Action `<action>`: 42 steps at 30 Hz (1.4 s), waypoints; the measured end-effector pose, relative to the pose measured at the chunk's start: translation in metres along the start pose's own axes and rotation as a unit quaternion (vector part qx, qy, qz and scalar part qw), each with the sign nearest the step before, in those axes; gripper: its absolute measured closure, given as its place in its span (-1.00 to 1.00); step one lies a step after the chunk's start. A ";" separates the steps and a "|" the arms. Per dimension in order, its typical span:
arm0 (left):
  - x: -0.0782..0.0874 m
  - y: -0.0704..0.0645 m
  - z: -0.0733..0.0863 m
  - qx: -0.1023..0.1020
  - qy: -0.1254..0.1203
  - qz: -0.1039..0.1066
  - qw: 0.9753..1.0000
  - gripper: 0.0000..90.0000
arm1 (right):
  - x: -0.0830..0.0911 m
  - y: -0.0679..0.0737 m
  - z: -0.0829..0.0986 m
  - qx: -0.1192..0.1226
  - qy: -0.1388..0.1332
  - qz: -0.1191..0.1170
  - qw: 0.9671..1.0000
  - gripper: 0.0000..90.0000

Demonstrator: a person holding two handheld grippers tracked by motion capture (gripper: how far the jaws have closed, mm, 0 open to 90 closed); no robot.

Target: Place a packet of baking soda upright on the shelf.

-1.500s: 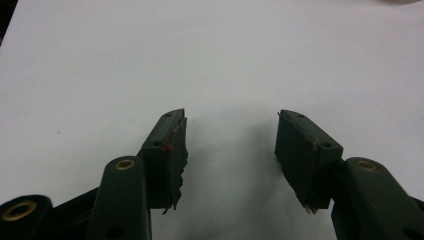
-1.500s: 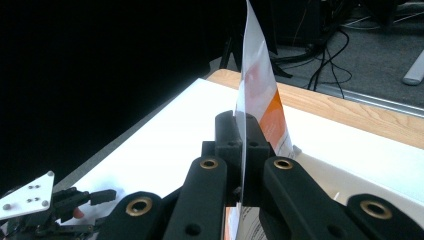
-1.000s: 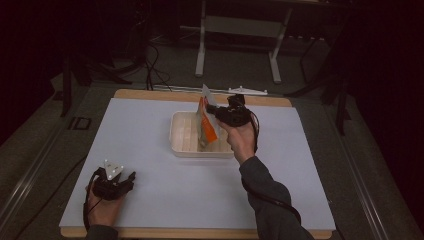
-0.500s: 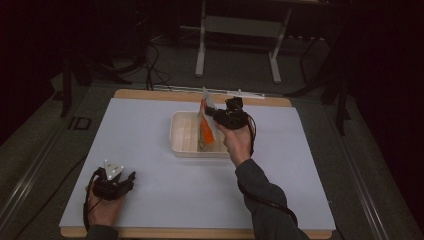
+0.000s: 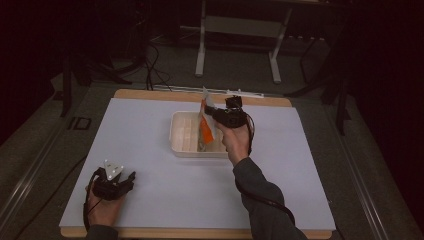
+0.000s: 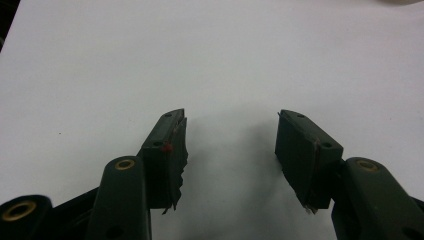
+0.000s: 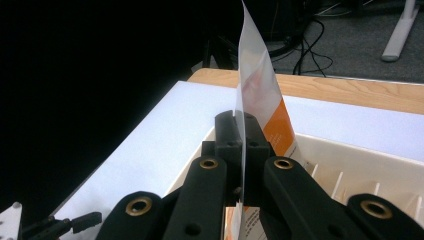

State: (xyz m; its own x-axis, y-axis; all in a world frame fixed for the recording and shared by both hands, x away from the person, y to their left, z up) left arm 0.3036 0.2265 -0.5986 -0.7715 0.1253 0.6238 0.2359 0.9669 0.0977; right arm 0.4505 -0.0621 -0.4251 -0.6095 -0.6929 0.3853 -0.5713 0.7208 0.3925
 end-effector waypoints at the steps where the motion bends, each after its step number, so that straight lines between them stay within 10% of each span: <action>1: 0.000 0.000 0.000 0.000 0.000 0.001 1.000 0.02 | 0.000 0.000 0.000 -0.002 0.000 0.000 1.000 1.00; 42: 0.000 -0.001 0.000 0.000 0.001 0.003 1.000 0.02 | -0.026 -0.018 -0.009 -0.012 0.043 0.046 0.998 0.84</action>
State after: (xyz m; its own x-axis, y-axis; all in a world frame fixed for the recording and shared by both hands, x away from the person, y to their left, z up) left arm 0.3034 0.2252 -0.5989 -0.7683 0.1304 0.6266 0.2404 0.9661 0.0938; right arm 0.4816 -0.0569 -0.4345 -0.6083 -0.6243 0.4900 -0.5018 0.7809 0.3720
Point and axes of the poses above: each handheld gripper's, and its own axes: x roughly backward along the jaws, z roughly out of its underside, y roughly to its left, the point moved 7 cm from there along -x, roughly forward along the jaws, and after that the axes turned 2 degrees about -y, right-handed, at the moved point
